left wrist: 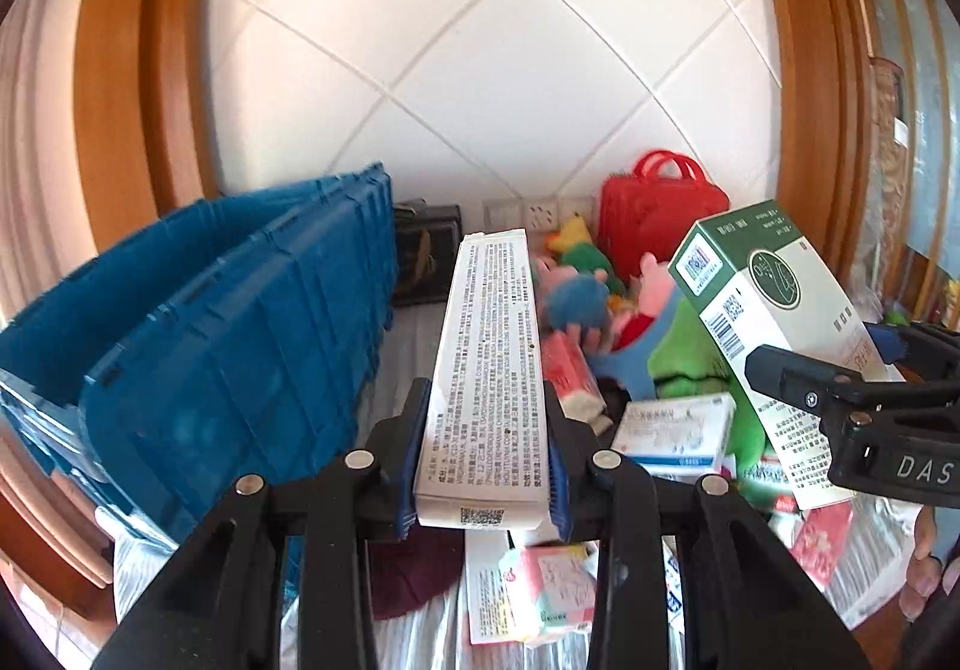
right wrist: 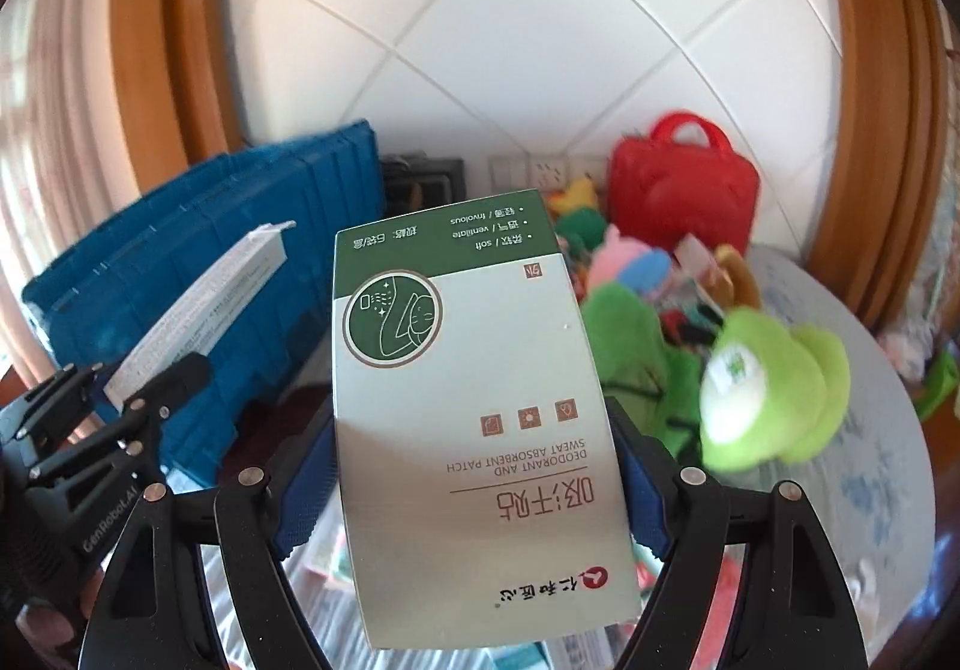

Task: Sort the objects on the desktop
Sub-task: 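Carry both boxes over the crate and open both tools to drop them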

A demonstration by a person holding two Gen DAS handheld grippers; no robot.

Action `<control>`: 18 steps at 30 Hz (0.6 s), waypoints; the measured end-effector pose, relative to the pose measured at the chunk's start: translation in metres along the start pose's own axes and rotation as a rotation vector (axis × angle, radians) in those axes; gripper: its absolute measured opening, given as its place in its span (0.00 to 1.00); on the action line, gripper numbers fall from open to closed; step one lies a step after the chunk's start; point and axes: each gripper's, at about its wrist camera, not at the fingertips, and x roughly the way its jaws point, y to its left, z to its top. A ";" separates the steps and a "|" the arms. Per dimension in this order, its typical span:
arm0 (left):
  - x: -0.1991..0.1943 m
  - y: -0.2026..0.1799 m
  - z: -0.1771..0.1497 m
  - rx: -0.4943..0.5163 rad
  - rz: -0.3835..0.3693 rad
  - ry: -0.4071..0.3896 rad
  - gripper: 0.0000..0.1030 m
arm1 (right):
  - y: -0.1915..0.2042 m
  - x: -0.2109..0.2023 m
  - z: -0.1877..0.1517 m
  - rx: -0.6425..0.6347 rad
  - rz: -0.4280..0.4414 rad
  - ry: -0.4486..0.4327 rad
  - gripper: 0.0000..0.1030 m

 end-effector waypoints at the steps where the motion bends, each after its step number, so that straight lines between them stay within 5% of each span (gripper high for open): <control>1: -0.004 0.003 0.004 -0.004 0.018 -0.016 0.31 | 0.004 -0.001 0.005 -0.011 0.007 -0.013 0.79; 10: -0.032 0.085 0.047 -0.051 0.168 -0.138 0.32 | 0.088 -0.001 0.082 -0.049 0.125 -0.137 0.79; 18: -0.021 0.243 0.068 -0.106 0.289 -0.117 0.32 | 0.234 0.045 0.122 -0.059 0.239 -0.112 0.79</control>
